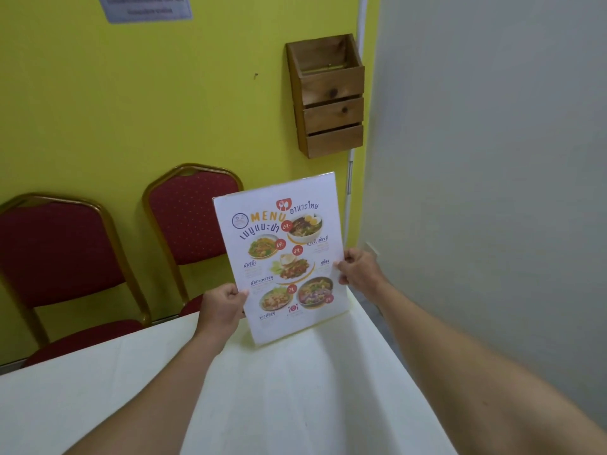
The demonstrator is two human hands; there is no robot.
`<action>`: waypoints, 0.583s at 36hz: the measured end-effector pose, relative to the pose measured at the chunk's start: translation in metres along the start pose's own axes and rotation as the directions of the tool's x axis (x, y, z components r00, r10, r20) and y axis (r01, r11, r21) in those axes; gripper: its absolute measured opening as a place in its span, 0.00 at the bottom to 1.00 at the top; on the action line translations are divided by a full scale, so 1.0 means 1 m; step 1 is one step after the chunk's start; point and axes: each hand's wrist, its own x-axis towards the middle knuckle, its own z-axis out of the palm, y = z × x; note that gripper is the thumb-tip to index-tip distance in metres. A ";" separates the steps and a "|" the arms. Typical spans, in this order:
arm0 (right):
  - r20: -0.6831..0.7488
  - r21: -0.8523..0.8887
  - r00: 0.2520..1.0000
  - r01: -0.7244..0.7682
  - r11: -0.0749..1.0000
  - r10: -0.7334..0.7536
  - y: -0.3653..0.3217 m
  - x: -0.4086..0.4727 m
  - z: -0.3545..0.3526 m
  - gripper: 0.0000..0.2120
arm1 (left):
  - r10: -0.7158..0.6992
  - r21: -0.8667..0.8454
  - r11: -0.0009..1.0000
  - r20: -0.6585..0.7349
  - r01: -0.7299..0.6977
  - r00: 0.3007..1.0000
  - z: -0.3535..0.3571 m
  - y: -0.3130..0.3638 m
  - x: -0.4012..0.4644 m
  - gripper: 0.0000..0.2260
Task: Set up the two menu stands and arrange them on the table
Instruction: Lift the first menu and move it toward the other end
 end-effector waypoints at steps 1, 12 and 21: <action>0.001 -0.002 1.000 0.001 1.000 -0.001 0.001 0.001 0.000 0.07 | -0.001 -0.002 1.000 -0.002 0.001 1.000 0.001 0.000 0.000 0.09; 0.041 -0.054 0.999 -0.016 0.998 0.018 0.010 0.006 0.002 0.02 | -0.025 0.008 1.000 -0.005 0.025 1.000 0.005 -0.004 0.000 0.11; 0.046 -0.054 0.998 -0.027 0.998 0.029 0.009 0.003 0.002 0.04 | -0.038 0.014 0.999 -0.005 0.038 0.999 0.002 -0.005 0.006 0.10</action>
